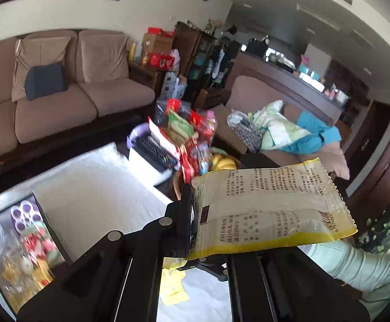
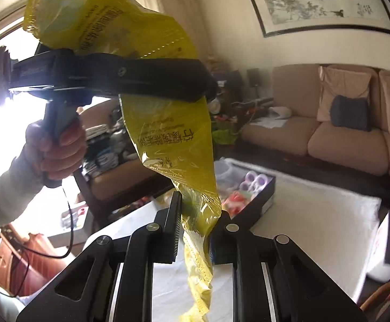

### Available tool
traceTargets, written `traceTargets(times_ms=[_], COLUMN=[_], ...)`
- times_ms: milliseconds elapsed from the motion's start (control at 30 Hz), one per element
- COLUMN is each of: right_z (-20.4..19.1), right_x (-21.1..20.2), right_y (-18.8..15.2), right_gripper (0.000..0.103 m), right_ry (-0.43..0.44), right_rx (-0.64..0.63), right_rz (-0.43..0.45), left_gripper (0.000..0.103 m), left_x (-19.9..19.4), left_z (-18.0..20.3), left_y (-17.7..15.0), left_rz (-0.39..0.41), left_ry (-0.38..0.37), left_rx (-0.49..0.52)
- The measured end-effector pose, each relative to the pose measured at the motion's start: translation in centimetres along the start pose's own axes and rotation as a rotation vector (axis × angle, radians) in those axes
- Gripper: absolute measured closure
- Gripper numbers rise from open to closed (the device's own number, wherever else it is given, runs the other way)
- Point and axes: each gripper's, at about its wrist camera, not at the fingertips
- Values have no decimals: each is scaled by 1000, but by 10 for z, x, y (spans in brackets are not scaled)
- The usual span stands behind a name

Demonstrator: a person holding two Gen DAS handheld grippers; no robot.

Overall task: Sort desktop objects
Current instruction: 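Hold the strip up with the left tool while right tool grasps it lower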

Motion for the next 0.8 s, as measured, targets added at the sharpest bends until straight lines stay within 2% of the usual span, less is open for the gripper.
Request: traceTargets(times_ms=[67, 133, 233, 333, 433, 600, 700, 800], right_z=[10, 19, 31, 42, 38, 14, -2, -2], right_x=[1, 2, 14, 37, 55, 64, 60, 58], right_y=[27, 46, 44, 1, -70, -187, -229, -245], right_gripper=[87, 87, 87, 87, 87, 87, 87, 87], right_ry=[-10, 15, 59, 111, 163, 231, 258, 273], right_rx=[-25, -38, -34, 24, 121, 270, 310, 355], right_rz=[28, 48, 25, -54, -149, -324, -418, -467], left_gripper=[99, 98, 98, 98, 98, 98, 98, 98], left_x=[-10, -15, -9, 18, 53, 104, 127, 144], left_z=[-6, -16, -33, -45, -57, -59, -59, -61], left_y=[22, 34, 22, -19, -84, -195, -231, -244], left_rz=[35, 52, 42, -26, -111, -228, -279, -302], left_ry=[17, 5, 0, -1, -32, -134, -170, -185], left_rx=[12, 10, -27, -62, -149, -294, -347, -381])
Point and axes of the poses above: each gripper's, at about its wrist camera, not at the fingertips, and x roughly the way its jaws point, z to its right, y to its top, and after that the axes turned 2 degrees about -z, right-handed
